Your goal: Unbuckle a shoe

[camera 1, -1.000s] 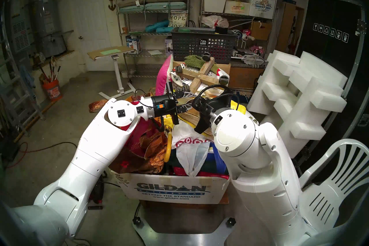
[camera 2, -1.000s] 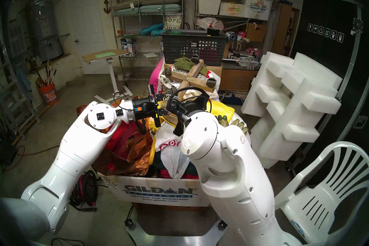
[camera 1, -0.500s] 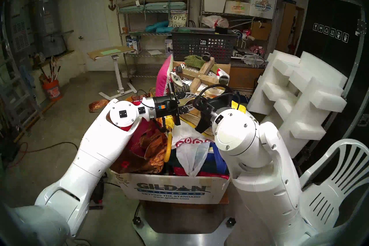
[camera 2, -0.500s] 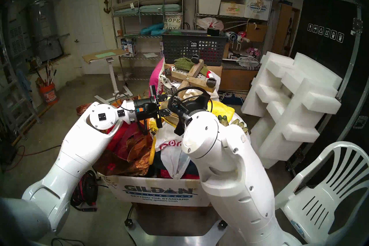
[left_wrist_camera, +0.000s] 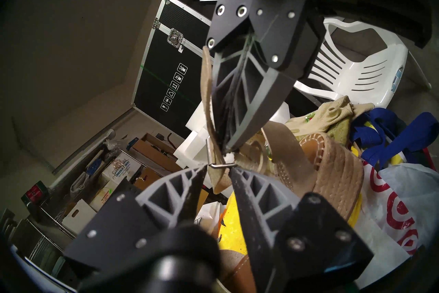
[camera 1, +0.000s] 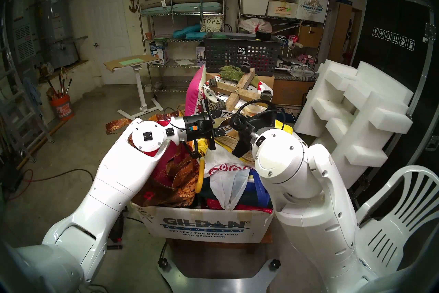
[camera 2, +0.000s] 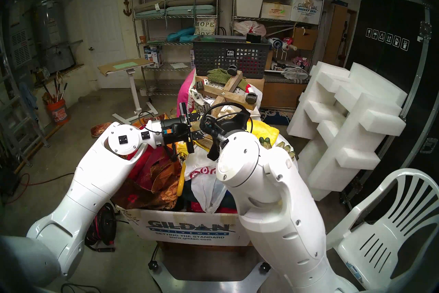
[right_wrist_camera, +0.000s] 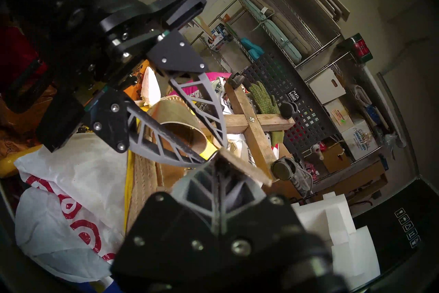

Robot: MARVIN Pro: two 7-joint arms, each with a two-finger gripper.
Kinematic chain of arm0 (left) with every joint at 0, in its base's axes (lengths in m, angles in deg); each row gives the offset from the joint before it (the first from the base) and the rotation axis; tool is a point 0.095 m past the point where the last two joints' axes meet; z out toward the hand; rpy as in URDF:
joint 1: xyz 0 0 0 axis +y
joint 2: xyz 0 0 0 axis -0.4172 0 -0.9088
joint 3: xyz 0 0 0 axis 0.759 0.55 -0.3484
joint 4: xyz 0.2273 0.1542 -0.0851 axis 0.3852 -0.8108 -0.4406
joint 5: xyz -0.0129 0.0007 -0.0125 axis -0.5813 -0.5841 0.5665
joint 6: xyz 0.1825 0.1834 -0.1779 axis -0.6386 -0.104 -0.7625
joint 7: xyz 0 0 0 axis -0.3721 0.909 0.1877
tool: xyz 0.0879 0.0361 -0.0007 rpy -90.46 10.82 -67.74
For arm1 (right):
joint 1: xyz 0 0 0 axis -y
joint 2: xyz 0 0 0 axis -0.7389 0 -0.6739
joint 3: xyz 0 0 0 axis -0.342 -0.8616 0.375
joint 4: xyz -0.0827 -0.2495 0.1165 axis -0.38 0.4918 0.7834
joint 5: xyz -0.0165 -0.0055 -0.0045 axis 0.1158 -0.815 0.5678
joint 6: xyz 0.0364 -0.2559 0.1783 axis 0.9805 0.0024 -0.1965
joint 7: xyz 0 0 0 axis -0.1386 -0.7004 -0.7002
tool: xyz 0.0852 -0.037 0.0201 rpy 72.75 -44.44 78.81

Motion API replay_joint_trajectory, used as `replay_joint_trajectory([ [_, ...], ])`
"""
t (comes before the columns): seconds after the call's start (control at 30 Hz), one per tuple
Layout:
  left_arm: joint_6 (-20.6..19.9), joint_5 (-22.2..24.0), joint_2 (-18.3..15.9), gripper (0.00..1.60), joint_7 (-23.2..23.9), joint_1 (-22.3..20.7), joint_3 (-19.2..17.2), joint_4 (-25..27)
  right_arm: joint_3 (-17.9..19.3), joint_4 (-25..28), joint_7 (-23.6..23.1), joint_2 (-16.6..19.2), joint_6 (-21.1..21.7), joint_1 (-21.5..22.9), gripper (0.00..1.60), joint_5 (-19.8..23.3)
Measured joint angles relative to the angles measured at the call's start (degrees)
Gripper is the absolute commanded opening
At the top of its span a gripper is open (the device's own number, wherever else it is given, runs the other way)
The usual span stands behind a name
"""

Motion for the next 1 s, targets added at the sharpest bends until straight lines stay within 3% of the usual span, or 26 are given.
replay_joint_trajectory([
  [0.33,0.4,0.0,0.1,0.97,-0.1,0.0,0.0,-0.6,-0.3,0.0,0.0,-0.2,-0.1,0.0,0.00,0.3],
  [1.0,-0.1,-0.9,0.4,0.78,-0.4,0.0,-0.1,-0.9,-0.9,1.0,-0.1,0.1,-0.1,-0.8,0.00,0.8],
])
